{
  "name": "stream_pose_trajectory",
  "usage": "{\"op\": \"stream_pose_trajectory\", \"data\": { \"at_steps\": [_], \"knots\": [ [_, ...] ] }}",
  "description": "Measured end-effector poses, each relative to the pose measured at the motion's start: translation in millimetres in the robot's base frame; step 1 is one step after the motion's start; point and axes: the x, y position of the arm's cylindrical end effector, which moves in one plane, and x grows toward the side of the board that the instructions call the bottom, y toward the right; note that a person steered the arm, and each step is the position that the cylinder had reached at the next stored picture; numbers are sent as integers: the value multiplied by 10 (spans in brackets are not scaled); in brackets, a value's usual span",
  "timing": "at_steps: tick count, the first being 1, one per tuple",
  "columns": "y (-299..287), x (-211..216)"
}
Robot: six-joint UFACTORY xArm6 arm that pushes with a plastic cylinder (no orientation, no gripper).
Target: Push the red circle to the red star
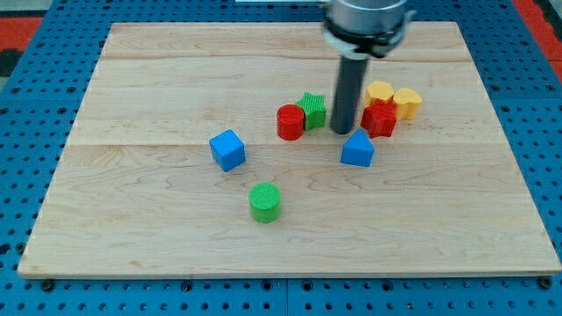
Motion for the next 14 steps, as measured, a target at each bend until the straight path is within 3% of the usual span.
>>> {"op": "stream_pose_trajectory", "data": {
  "at_steps": [2,4,5,6,7,9,10,12,13,14],
  "knots": [
    [-1144,34],
    [-1552,-961],
    [-2017,-863],
    [-1753,-1466],
    [-834,-1417],
    [-787,-1891],
    [-48,-1519],
    [276,-1077],
    [206,-942],
    [-251,-918]
  ]
}}
